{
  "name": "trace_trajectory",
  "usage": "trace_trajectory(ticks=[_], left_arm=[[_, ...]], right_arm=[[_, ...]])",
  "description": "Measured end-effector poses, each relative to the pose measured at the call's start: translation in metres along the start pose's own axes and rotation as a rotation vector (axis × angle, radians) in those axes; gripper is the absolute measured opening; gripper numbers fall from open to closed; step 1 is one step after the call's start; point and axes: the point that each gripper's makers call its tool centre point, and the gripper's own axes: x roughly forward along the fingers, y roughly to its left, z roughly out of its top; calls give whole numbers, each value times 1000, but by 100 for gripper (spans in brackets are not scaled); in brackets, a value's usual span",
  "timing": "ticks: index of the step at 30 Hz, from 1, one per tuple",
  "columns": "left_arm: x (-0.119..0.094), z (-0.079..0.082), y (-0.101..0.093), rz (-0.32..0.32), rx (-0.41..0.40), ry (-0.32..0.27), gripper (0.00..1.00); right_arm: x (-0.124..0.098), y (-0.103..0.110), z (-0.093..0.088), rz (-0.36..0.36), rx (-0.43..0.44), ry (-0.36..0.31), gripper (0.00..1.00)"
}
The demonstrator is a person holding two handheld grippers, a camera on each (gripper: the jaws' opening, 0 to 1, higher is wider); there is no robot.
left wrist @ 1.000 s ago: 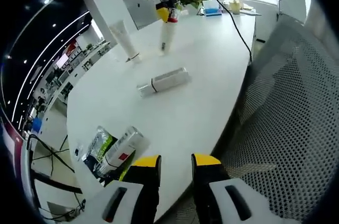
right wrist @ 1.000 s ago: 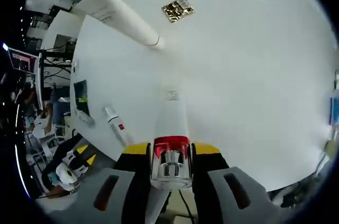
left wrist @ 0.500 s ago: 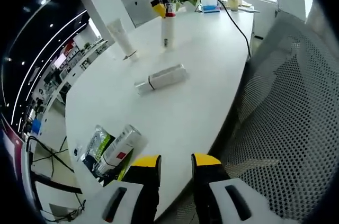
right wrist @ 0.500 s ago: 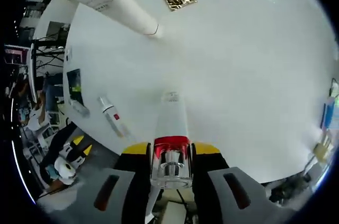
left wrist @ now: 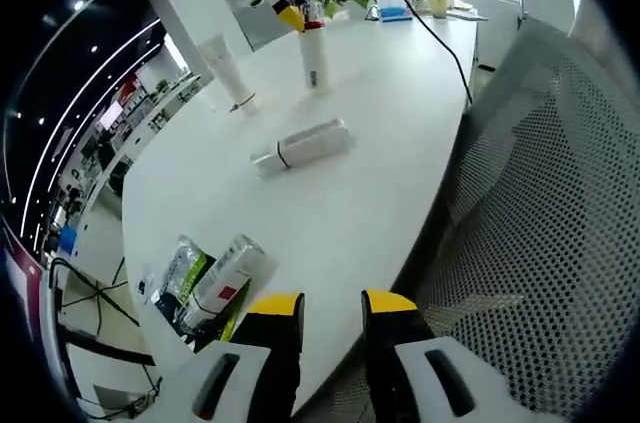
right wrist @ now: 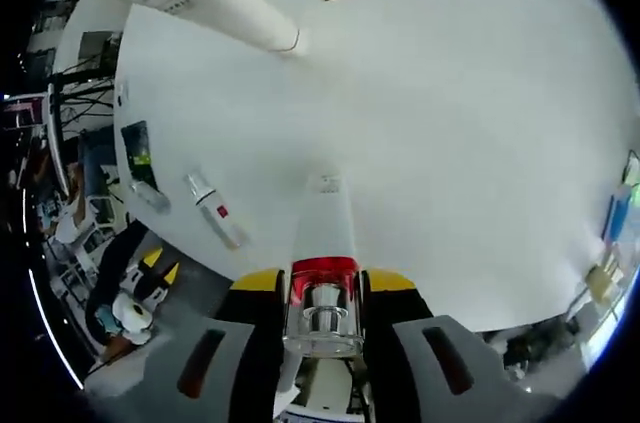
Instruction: Arrange the skincare products in the storage area until every visible bottle or jar stands upright without overlapping.
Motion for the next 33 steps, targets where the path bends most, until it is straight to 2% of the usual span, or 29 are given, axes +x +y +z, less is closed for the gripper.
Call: trace_trajectory(ticks=[6, 16, 19, 23, 33], left_arm=[[1, -1, 0, -2, -4, 7, 23], [1, -2, -2, -13, -4, 16, 23], [2, -2, -2, -14, -6, 16, 23], [2, -2, -2, -16, -8, 17, 23], [2, -3, -3, -24, -7, 20, 23]], right_arm=[[2, 2, 0, -4, 2, 74, 27], [-1, 9, 3, -18, -1, 107, 27], [-3, 3, 16, -15, 3, 123, 27], [-4, 1, 23, -14, 10, 140, 28], [0, 13, 18, -33, 22, 165, 28]])
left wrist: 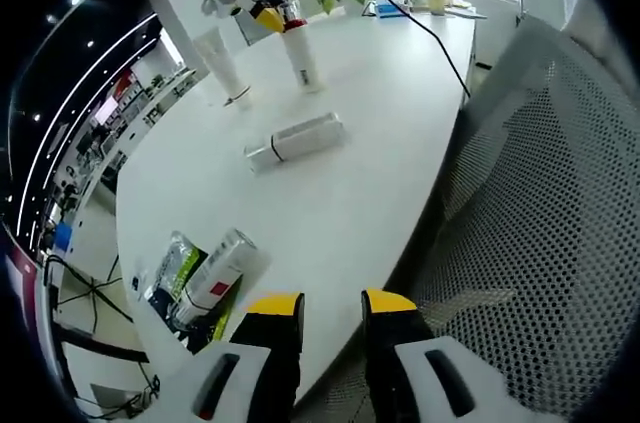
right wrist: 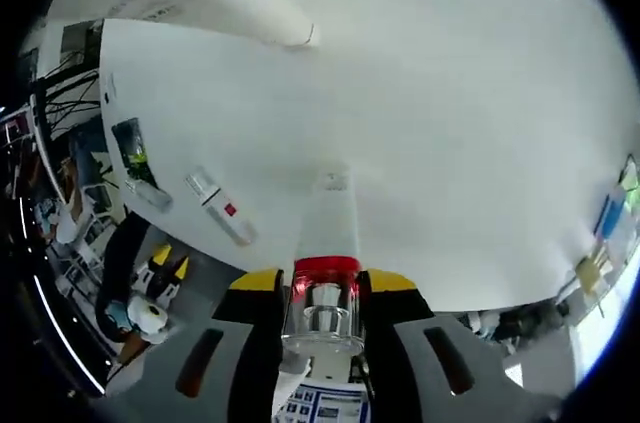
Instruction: Arrange the skincare products in the storage area until every visible bottle or jar stands upright without overlapping.
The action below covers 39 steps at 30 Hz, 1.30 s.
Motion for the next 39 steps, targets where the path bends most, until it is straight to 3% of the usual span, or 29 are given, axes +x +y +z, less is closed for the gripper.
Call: trace_trajectory(ticks=[9, 14, 28, 33, 39], left_arm=[[-1, 1, 1, 8, 0, -8, 23], [0, 0, -1, -1, 3, -4, 23], [0, 1, 0, 4, 4, -7, 23], [-1, 1, 1, 5, 2, -7, 23], [-1, 1, 0, 0, 5, -7, 23]], right_arm=[[2, 3, 0, -37, -32, -4, 28], [5, 12, -7, -71, -98, 4, 29], [5, 22, 1, -102, -220, -62, 31], [3, 26, 5, -95, -283, -132, 32], [-9, 36, 9, -59, -321, -267, 43]])
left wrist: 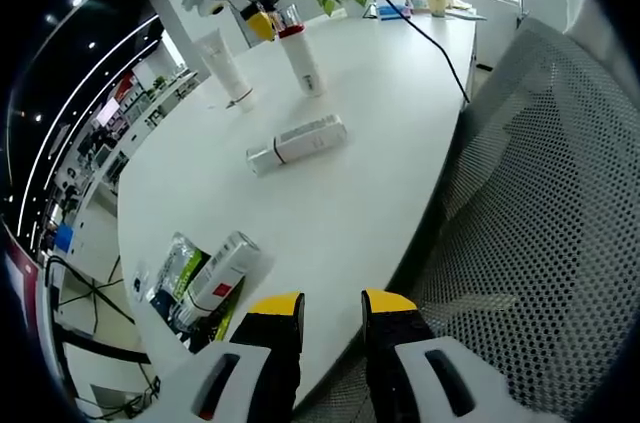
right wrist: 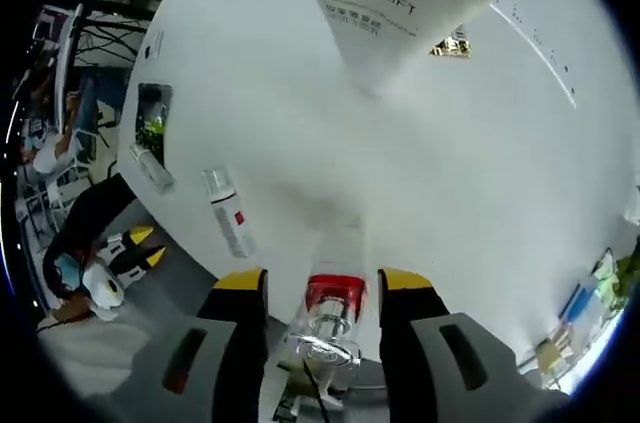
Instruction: Arrange the skincare products in the storage area until every visible bottle or jar stands upright without overlapping.
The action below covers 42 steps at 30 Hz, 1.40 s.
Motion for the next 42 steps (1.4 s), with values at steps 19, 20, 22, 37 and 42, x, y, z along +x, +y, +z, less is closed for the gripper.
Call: trace_trajectory(ticks=[19, 20, 22, 37, 42], left_arm=[[2, -2, -10, -57, 18, 24, 24], [1, -1, -11, -57, 19, 17, 24], [0, 3, -10, -54, 19, 3, 24], [1, -3, -14, -78, 37, 46, 24], [1, -2, -14, -75, 39, 39, 24]], right_arm=[[-35, 12, -33, -176, -809, -275, 50], [-33, 13, -33, -221, -896, -254, 48], [-32, 12, -32, -262, -956, -235, 42], [-15, 0, -22, -290, -1069, -154, 29], [-16, 0, -21, -276, -955, -195, 29]])
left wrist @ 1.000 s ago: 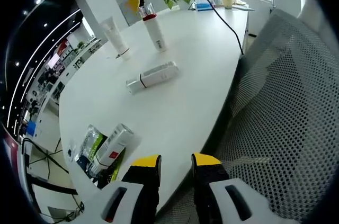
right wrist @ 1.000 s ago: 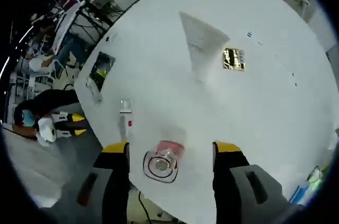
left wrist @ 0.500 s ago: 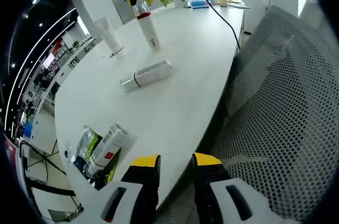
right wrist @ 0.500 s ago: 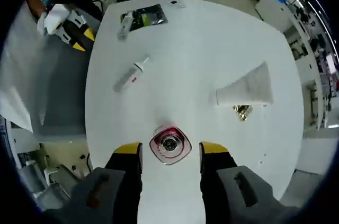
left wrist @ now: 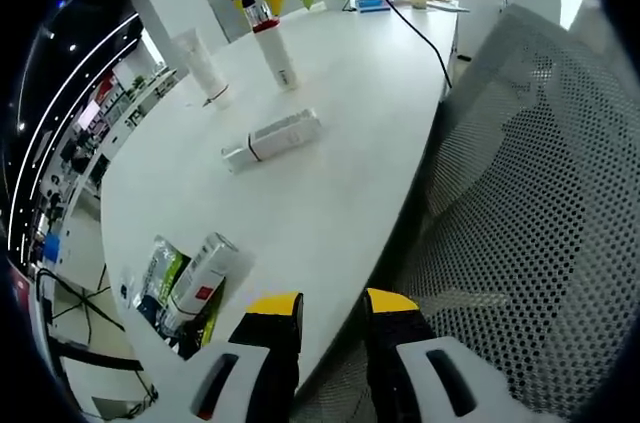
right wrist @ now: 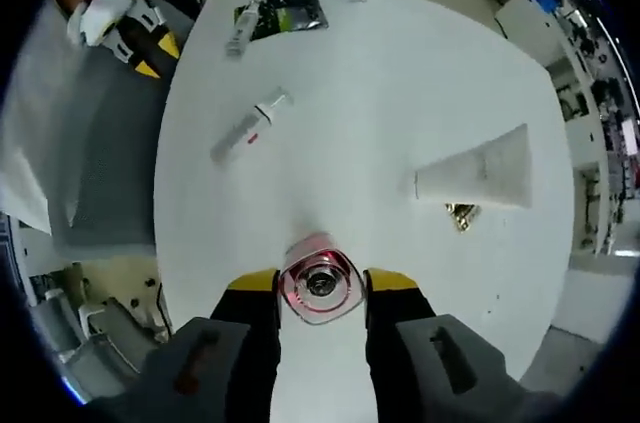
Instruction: Arrange the skincare products in the storage area until every visible bottle or jar stands upright without overlapping.
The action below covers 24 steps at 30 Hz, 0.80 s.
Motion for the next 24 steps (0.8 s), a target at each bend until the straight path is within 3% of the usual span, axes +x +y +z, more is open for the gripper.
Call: trace_trajectory(ticks=[9, 15, 16, 21, 24], left_arm=[[0, 0, -4, -21, 5, 7, 25], [0, 1, -4, -21, 6, -1, 25], [0, 2, -3, -16, 4, -6, 25], [0, 1, -3, -15, 1, 2, 25], [1, 0, -3, -19, 1, 6, 25]], right_arm=[[2, -5, 9, -40, 333, -120, 29], [5, -10, 9, -120, 412, -219, 35], [8, -7, 6, -118, 458, -234, 37], [14, -8, 9, -162, 597, -387, 46], [16, 0, 18, -135, 665, -470, 53]])
